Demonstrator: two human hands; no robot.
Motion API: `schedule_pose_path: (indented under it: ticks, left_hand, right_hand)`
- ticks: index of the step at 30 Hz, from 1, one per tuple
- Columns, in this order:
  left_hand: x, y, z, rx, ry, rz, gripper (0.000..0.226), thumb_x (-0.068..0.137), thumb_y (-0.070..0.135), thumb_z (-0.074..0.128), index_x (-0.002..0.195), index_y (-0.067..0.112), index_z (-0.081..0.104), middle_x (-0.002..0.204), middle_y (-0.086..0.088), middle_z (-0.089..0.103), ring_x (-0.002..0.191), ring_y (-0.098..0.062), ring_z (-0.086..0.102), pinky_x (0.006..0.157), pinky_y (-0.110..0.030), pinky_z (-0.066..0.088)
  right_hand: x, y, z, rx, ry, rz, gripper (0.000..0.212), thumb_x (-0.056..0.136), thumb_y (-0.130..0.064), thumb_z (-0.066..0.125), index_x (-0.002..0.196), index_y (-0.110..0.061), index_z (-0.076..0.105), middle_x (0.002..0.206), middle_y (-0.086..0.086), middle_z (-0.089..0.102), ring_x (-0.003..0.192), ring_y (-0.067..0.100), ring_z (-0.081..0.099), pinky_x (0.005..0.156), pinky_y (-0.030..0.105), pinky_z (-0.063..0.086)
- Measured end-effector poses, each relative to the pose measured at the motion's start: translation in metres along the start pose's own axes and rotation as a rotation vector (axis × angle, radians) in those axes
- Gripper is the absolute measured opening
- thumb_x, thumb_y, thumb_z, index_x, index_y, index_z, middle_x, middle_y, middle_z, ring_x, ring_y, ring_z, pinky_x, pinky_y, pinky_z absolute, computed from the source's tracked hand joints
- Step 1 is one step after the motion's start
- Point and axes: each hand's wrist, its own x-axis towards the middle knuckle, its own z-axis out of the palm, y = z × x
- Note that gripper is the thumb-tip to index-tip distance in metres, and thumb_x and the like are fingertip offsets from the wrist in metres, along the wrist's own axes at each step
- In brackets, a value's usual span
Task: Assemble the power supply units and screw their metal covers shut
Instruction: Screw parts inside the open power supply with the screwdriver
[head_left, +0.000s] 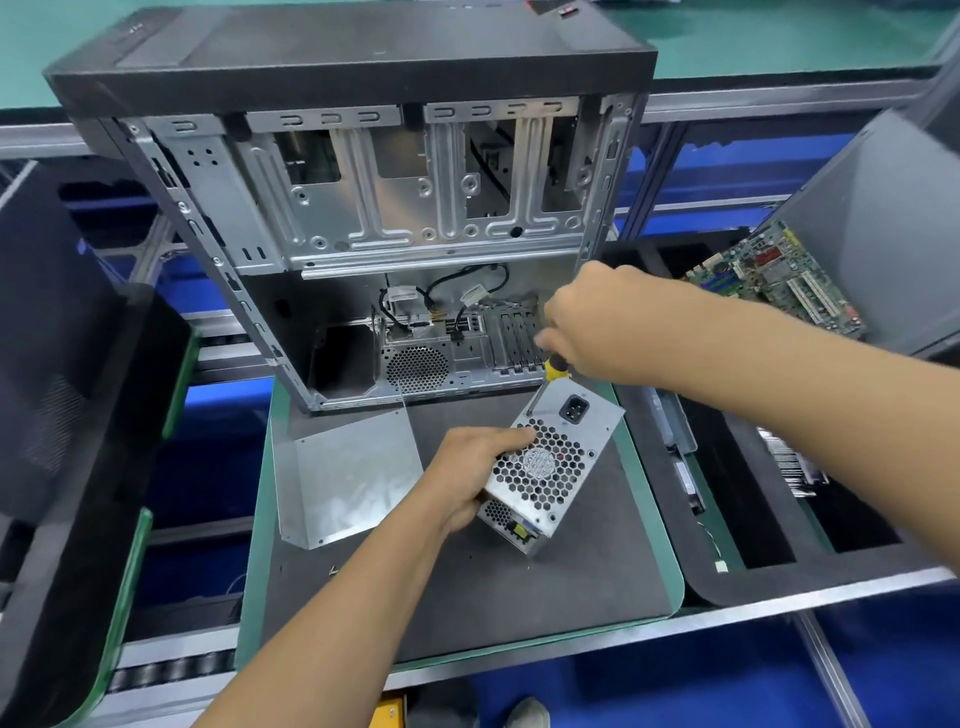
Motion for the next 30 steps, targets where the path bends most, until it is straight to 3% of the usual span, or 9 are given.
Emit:
schedule_pose_path:
  ticks: [2, 5, 7, 11, 14, 18, 24, 27, 30]
  left_hand:
    - [0.000, 0.000, -0.001, -0.004, -0.003, -0.001, 0.016, 0.083, 0.011, 0.077, 0.093, -0.002, 0.076, 0.093, -0.019, 0.076, 0.078, -0.029, 0.075, 0.062, -0.031, 0.058]
    - [0.000, -0.001, 0.000, 0.012, -0.009, 0.007, 0.017, 0.081, 0.011, 0.078, 0.092, -0.003, 0.076, 0.093, -0.021, 0.075, 0.078, -0.030, 0.075, 0.061, -0.031, 0.058]
    - [0.001, -0.002, 0.000, 0.020, -0.003, 0.012, 0.018, 0.081, 0.011, 0.079, 0.092, -0.003, 0.076, 0.092, -0.021, 0.075, 0.077, -0.030, 0.075, 0.061, -0.031, 0.058]
    - [0.003, -0.003, 0.001, 0.048, 0.021, 0.030, 0.012, 0.080, 0.011, 0.079, 0.085, 0.000, 0.078, 0.090, -0.020, 0.075, 0.075, -0.030, 0.075, 0.060, -0.031, 0.057]
    - [0.002, -0.003, 0.003, 0.083, 0.025, 0.048, 0.009, 0.079, 0.012, 0.081, 0.080, 0.003, 0.079, 0.088, -0.019, 0.076, 0.074, -0.029, 0.074, 0.061, -0.030, 0.057]
    - [0.001, -0.001, 0.006, 0.179, 0.002, 0.078, 0.010, 0.080, 0.015, 0.081, 0.080, 0.005, 0.079, 0.086, -0.018, 0.076, 0.070, -0.028, 0.074, 0.063, -0.033, 0.058]
    - [-0.007, 0.012, 0.006, 0.678, -0.010, 0.278, 0.029, 0.070, 0.042, 0.077, 0.084, 0.017, 0.078, 0.083, -0.014, 0.075, 0.073, -0.023, 0.069, 0.080, -0.048, 0.057]
    - [-0.010, 0.015, 0.004, 1.072, 0.059, 0.462, 0.034, 0.071, 0.054, 0.070, 0.085, 0.023, 0.076, 0.080, -0.008, 0.066, 0.075, -0.022, 0.061, 0.081, -0.038, 0.049]
    - [-0.015, 0.010, 0.004, 1.194, 0.003, 0.635, 0.023, 0.082, 0.040, 0.078, 0.088, 0.017, 0.076, 0.080, -0.002, 0.059, 0.075, -0.019, 0.054, 0.072, -0.030, 0.042]
  right_hand:
    - [-0.001, -0.001, 0.000, 0.062, 0.003, 0.048, 0.037, 0.105, -0.040, 0.039, 0.115, -0.009, 0.056, 0.089, 0.007, 0.042, 0.088, 0.034, 0.054, 0.068, 0.039, 0.042]
    - [-0.007, 0.002, -0.006, 0.285, -0.029, -0.021, 0.013, 0.099, -0.032, 0.057, 0.105, -0.023, 0.050, 0.105, -0.002, 0.039, 0.092, 0.023, 0.055, 0.070, 0.032, 0.044]
    - [-0.010, 0.002, -0.005, 0.266, 0.016, -0.038, 0.010, 0.097, -0.020, 0.058, 0.097, -0.028, 0.053, 0.104, -0.003, 0.039, 0.097, 0.024, 0.056, 0.069, 0.030, 0.042]
    - [-0.010, -0.003, -0.002, 0.125, 0.065, 0.018, 0.006, 0.095, -0.017, 0.058, 0.101, -0.017, 0.060, 0.101, 0.006, 0.049, 0.086, 0.030, 0.058, 0.074, 0.038, 0.050]
    - [-0.015, 0.000, -0.001, 0.021, 0.038, -0.005, 0.015, 0.099, -0.025, 0.054, 0.107, -0.014, 0.060, 0.090, 0.005, 0.046, 0.083, 0.030, 0.059, 0.072, 0.038, 0.050]
    - [-0.031, 0.015, 0.006, 0.107, 0.054, -0.028, 0.023, 0.100, -0.034, 0.050, 0.110, -0.018, 0.064, 0.099, 0.004, 0.058, 0.091, 0.030, 0.060, 0.079, 0.038, 0.051]
    - [-0.079, 0.050, 0.064, 0.405, -0.041, 0.173, 0.008, 0.092, -0.043, 0.051, 0.088, -0.037, 0.051, 0.087, -0.003, 0.054, 0.086, 0.029, 0.060, 0.081, 0.042, 0.053]
    - [-0.091, 0.035, 0.130, 0.506, -0.074, 0.222, 0.008, 0.091, -0.038, 0.046, 0.092, -0.030, 0.045, 0.091, -0.001, 0.059, 0.081, 0.028, 0.059, 0.076, 0.038, 0.051]
    - [-0.094, -0.006, 0.195, 0.712, -0.061, 0.216, 0.019, 0.095, -0.035, 0.044, 0.080, -0.028, 0.035, 0.078, -0.004, 0.048, 0.067, 0.020, 0.049, 0.064, 0.037, 0.043]
